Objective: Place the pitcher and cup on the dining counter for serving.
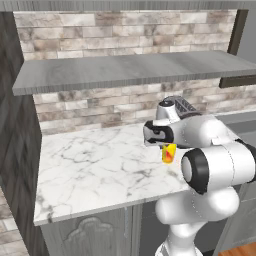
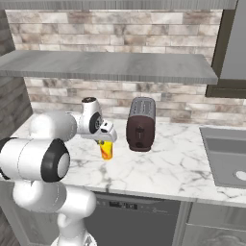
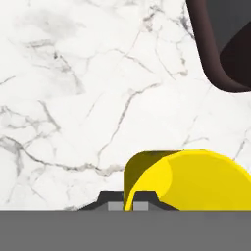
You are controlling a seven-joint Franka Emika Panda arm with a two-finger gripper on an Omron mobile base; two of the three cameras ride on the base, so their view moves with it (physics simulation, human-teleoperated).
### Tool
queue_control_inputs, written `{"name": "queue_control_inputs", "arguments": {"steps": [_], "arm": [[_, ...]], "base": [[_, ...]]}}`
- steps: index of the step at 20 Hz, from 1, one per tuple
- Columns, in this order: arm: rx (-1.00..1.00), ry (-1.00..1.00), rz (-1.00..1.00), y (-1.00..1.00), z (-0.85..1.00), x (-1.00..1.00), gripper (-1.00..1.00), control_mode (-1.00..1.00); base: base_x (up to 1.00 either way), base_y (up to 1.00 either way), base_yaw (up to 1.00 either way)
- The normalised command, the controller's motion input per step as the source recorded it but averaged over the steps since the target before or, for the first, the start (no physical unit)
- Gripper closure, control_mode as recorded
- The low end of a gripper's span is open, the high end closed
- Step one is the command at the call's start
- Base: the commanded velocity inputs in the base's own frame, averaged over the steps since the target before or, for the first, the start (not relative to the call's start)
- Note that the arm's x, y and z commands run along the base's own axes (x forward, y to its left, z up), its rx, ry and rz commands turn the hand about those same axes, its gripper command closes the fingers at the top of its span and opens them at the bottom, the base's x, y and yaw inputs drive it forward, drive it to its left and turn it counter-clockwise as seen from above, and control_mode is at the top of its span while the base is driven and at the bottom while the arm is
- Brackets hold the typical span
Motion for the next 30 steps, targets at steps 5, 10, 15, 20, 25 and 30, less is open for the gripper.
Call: {"name": "queue_control_inputs", "arguments": {"steps": [5,10,15,20,25,30], "arm": [[-0.03,-0.27,0.03,0.0,0.85,-0.24,1.0,-1.0],[-0.04,-0.3,0.03,0.0,0.79,-0.21,1.0,-1.0],[-0.03,-0.31,0.08,0.0,0.64,-0.28,1.0,-1.0],[-0.01,-0.32,0.12,0.0,0.58,-0.44,1.0,-1.0],[0.0,-0.13,0.1,-0.01,0.19,-0.36,1.0,1.0],[0.0,0.0,0.0,0.0,0.0,0.0,1.0,1.0]], "base": [[0.0,0.0,0.0],[0.0,0.0,0.0],[0.0,0.0,0.0],[0.0,0.0,0.0],[-0.6,-0.08,0.3],[-1.0,-0.07,0.66]]}}
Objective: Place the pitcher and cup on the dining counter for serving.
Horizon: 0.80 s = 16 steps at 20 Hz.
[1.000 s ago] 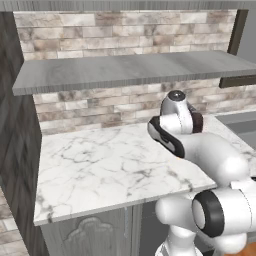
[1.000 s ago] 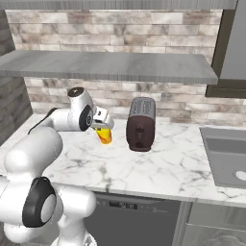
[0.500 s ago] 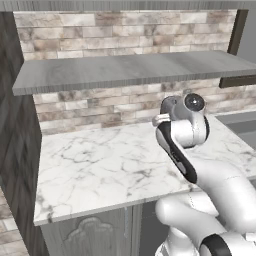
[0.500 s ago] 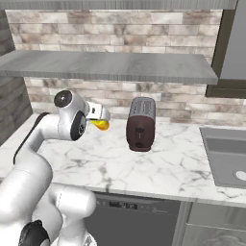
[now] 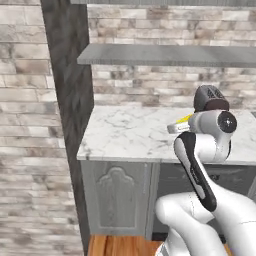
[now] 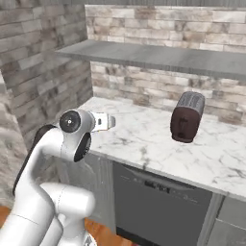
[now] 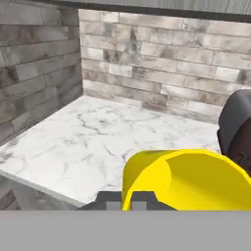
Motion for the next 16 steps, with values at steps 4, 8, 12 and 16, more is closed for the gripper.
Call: {"name": "queue_control_inputs", "arguments": {"steps": [4,8,12,16], "arm": [[0.0,0.0,0.0,0.0,0.0,0.0,1.0,1.0],[0.0,0.0,0.0,0.0,0.0,0.0,1.0,1.0],[0.0,0.0,0.0,0.0,0.0,0.0,1.0,1.0],[0.0,0.0,0.0,0.0,0.0,0.0,1.0,1.0]], "base": [[-1.0,0.0,0.73],[-1.0,0.0,0.76],[-1.0,-0.11,0.76],[-1.0,-0.3,0.76]]}}
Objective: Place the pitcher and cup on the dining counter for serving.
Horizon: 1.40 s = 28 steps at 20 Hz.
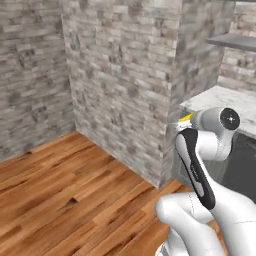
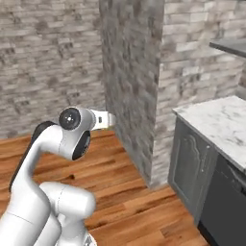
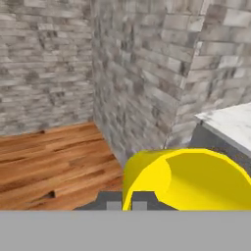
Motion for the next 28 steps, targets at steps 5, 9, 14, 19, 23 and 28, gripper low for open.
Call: {"name": "queue_control_inputs", "arguments": {"steps": [5,9,14,19,23,28], "arm": [[0.0,0.0,0.0,0.0,0.0,0.0,1.0,1.0],[0.0,0.0,0.0,0.0,0.0,0.0,1.0,1.0],[0.0,0.0,0.0,0.0,0.0,0.0,1.0,1.0],[0.0,0.0,0.0,0.0,0.0,0.0,1.0,1.0],[0.0,0.0,0.0,0.0,0.0,0.0,1.0,1.0],[0.0,0.0,0.0,0.0,0.0,0.0,1.0,1.0]], "base": [[-0.79,-0.08,0.92],[-0.41,0.01,1.0],[-0.2,0.04,1.0],[0.03,-0.12,0.95],[0.23,-0.67,0.63],[0.26,-0.86,0.47]]}}
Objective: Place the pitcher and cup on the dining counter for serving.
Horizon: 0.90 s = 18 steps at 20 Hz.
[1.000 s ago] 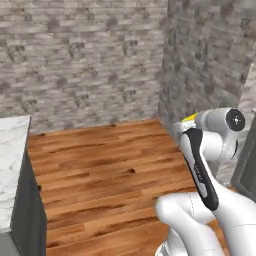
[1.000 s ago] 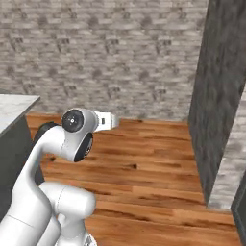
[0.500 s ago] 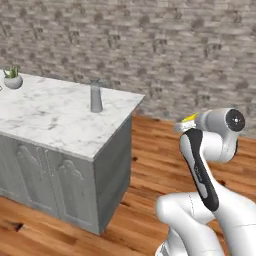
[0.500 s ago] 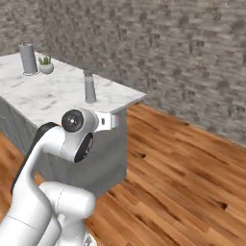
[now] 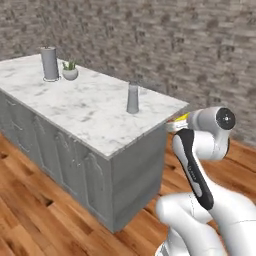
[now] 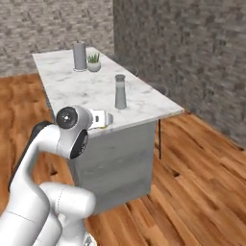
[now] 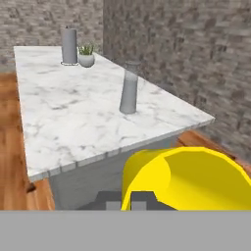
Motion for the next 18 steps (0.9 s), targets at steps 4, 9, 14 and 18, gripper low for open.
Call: {"name": "queue_control_inputs", "arguments": {"steps": [4,9,14,18], "arm": [[0.0,0.0,0.0,0.0,0.0,0.0,1.0,1.0],[0.0,0.0,0.0,0.0,0.0,0.0,1.0,1.0],[0.0,0.0,0.0,0.0,0.0,0.0,1.0,1.0],[0.0,0.0,0.0,0.0,0.0,0.0,1.0,1.0]], "base": [[0.23,-0.81,0.46],[0.12,-0.72,0.53],[0.08,-0.63,0.51],[0.11,-0.39,0.42]]}}
